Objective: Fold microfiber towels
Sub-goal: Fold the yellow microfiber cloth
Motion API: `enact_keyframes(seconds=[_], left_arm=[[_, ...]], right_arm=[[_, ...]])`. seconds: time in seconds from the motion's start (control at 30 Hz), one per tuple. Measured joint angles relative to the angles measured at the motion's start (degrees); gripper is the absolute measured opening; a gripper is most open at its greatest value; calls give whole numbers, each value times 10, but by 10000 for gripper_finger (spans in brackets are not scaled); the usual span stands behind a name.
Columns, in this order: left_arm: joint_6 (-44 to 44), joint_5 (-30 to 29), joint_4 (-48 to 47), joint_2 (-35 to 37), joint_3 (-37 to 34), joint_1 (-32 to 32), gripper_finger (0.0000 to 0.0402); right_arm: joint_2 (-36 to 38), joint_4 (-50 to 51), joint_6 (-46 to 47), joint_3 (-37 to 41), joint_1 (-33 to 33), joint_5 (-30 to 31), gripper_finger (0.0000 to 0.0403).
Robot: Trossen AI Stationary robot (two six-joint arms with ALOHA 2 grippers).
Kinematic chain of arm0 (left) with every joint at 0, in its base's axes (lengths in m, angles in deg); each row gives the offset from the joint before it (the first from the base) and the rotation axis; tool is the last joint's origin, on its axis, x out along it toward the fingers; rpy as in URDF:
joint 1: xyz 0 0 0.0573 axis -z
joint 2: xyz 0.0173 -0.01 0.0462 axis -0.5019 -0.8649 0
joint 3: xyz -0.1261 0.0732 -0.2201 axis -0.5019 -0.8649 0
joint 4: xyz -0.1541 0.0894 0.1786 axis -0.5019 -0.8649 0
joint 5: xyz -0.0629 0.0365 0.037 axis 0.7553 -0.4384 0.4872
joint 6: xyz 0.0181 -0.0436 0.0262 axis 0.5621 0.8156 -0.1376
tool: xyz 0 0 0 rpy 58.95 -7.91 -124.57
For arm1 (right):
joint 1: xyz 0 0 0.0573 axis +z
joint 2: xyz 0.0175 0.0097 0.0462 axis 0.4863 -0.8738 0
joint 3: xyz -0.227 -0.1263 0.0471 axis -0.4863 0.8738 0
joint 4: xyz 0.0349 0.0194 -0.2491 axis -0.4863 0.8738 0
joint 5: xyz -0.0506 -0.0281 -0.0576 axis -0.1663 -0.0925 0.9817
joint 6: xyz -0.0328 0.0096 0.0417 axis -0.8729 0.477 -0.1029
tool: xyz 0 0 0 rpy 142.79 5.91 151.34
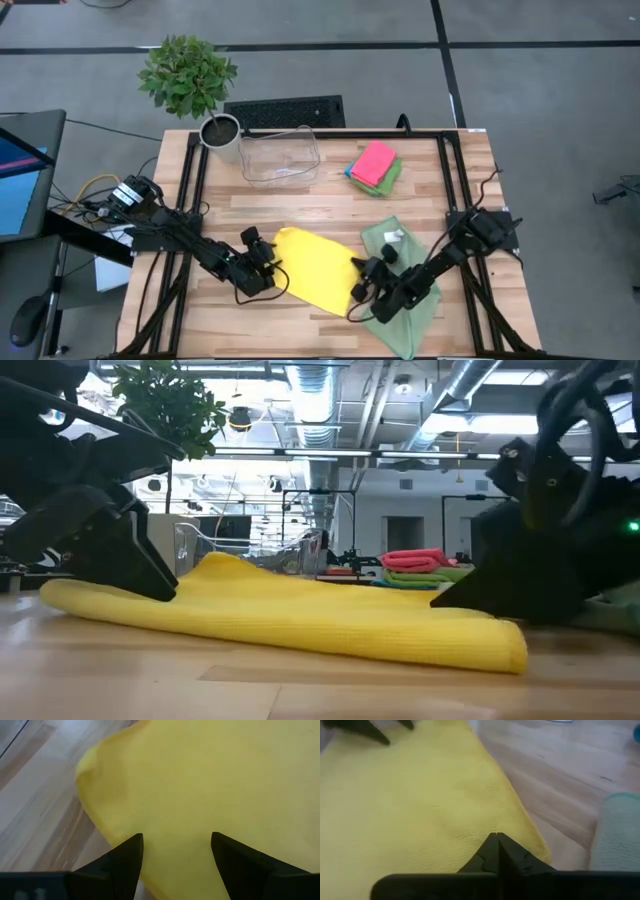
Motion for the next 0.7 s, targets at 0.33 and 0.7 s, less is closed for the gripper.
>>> enact_keyframes(seconds=[0.33, 0.7], left_arm=[[-18, -2, 14, 5, 2, -1, 228], [-130, -52, 9, 30, 32, 0, 228]], right_arm=[[79, -8, -69, -2, 35, 75, 31], [25, -92, -111, -3, -9, 77, 10]])
